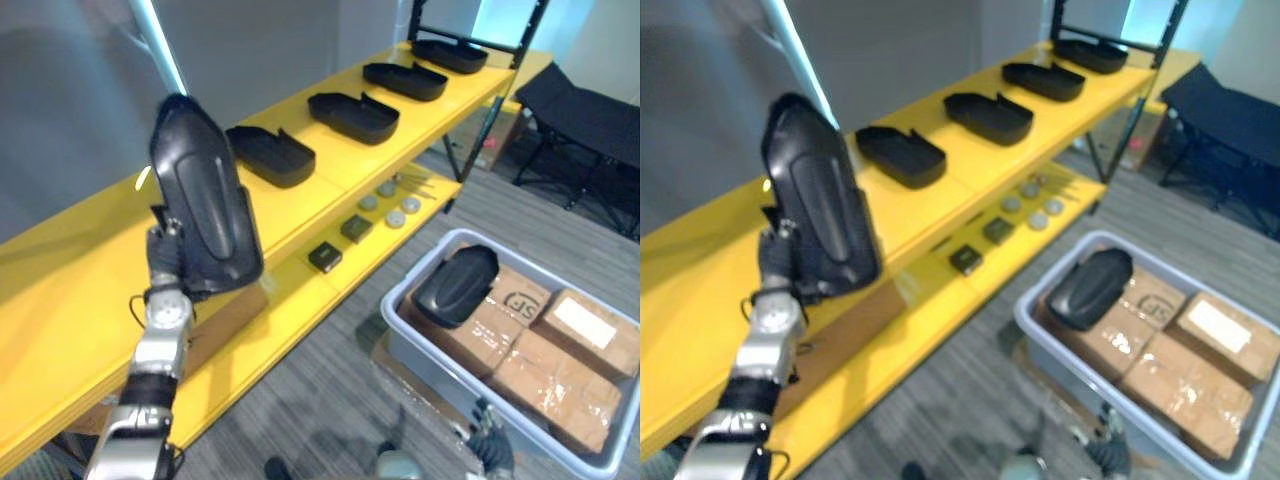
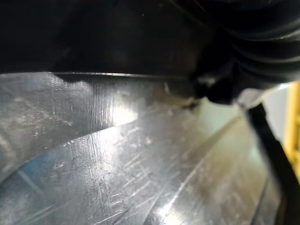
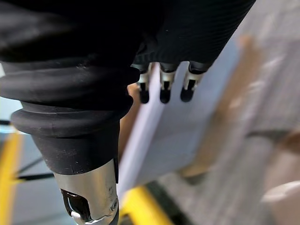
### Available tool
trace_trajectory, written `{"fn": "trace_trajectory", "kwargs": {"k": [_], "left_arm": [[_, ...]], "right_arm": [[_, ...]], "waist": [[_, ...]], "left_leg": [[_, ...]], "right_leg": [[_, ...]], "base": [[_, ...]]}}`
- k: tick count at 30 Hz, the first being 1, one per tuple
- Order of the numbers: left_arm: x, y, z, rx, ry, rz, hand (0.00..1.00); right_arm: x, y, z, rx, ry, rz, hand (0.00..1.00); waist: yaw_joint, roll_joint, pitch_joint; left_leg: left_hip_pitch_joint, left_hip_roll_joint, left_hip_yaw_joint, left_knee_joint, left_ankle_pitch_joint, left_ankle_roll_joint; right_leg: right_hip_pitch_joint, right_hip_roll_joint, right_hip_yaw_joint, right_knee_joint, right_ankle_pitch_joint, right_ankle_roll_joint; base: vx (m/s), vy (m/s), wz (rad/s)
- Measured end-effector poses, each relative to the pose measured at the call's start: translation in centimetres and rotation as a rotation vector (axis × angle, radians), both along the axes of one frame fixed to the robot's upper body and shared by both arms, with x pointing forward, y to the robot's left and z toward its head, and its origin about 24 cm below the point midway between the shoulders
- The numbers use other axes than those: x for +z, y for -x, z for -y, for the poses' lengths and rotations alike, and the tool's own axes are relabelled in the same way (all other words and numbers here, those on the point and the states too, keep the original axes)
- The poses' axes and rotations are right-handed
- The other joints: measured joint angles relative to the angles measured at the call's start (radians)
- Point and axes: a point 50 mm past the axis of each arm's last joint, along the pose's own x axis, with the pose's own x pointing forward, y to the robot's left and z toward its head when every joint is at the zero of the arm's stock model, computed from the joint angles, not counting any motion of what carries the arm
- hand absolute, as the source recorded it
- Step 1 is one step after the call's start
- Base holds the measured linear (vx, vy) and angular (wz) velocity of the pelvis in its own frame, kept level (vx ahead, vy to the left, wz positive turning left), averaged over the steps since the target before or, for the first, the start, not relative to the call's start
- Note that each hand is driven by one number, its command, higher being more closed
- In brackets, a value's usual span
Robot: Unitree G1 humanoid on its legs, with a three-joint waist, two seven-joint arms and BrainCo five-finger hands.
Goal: Walk over and take plastic housings, then place them on the shelf
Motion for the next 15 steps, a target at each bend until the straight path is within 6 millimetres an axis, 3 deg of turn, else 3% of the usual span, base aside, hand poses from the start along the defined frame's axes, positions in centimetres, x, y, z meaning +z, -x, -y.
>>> {"fn": "trace_trajectory", "kwargs": {"k": [4, 9, 15], "left_arm": [[1.4, -1.4, -1.7, 0.119, 0.039, -0.070, 1.00], [0.9, -1.3, -4.0, 0.237, 0.070, -0.236, 1.00], [0.3, -0.7, -5.9, 0.355, 0.090, -0.361, 1.00]], "right_arm": [[-1.5, 2.1, -0.3, -0.023, -0.038, -0.137, 0.00], [-3.0, 4.7, -0.7, -0.055, -0.073, -0.277, 0.00], [-3.5, 5.1, -1.5, -0.092, -0.098, -0.297, 0.00]], "waist": [[-0.025, 0.000, 0.000], [-0.050, 0.010, 0.010], [-0.057, 0.025, 0.058]], "left_leg": [[-0.003, 0.000, 0.009, 0.000, 0.000, 0.000], [0.001, -0.007, 0.025, 0.001, 0.001, -0.001], [-0.001, -0.008, 0.034, 0.001, 0.001, 0.000]], "right_leg": [[-0.007, 0.001, 0.009, -0.004, 0.008, -0.002], [-0.015, 0.005, 0.020, -0.003, 0.010, 0.000], [-0.025, 0.004, 0.029, -0.004, 0.008, -0.004]], "base": [[0.00, 0.007, -0.07], [0.00, 0.016, -0.10], [0.00, 0.009, -0.03]]}}
